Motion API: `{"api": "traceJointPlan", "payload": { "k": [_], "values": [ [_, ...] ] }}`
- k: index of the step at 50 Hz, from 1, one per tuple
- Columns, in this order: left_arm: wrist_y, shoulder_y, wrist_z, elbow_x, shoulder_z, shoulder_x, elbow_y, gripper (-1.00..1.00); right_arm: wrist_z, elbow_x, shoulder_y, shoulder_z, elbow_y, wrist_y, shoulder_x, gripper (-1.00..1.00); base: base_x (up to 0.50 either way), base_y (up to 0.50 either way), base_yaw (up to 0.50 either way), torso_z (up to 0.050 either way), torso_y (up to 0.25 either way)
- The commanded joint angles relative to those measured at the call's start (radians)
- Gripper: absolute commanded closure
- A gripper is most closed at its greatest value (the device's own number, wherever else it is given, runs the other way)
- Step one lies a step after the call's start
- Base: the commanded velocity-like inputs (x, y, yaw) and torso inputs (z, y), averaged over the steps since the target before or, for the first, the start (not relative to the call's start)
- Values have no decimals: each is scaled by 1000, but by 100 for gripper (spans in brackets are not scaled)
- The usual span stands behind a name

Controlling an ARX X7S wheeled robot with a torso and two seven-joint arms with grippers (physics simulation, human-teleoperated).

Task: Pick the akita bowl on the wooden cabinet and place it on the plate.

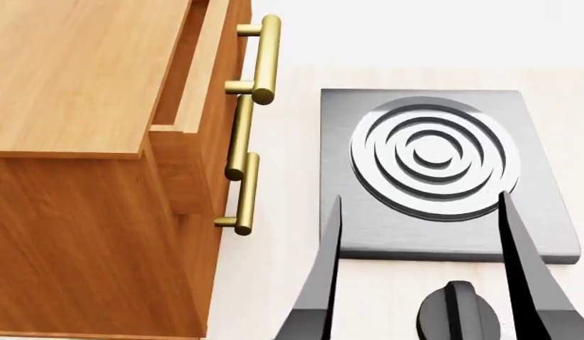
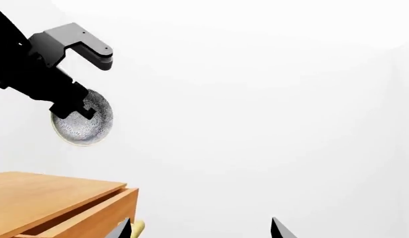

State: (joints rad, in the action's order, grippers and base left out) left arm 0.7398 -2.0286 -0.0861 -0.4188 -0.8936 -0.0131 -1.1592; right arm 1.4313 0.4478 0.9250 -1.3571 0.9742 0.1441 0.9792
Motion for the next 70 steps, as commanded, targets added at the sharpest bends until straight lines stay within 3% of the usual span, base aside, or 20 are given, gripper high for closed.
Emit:
{"api": "traceJointPlan", "payload": {
  "k": [1,9,23,49,70],
  "values": [
    [44,-19,20,-114,-152,-31,237,100,16,-4,4,11,42,29,13,-100,0,0,0,0,0],
    [117,10,37,-161,-147,-83,476,100,16,-7,5,12,49,35,16,-100,0,0,0,0,0],
    [214,44,98,-239,-109,-131,734,100,31,-6,4,17,56,25,36,-100,0,0,0,0,0],
    [195,108,99,-350,-47,-192,1076,100,100,0,114,-100,70,0,68,-100,0,0,0,0,0],
    [163,153,80,-371,-51,-232,1174,100,66,93,123,-104,36,-62,61,-100,0,0,0,0,0]
  ]
}}
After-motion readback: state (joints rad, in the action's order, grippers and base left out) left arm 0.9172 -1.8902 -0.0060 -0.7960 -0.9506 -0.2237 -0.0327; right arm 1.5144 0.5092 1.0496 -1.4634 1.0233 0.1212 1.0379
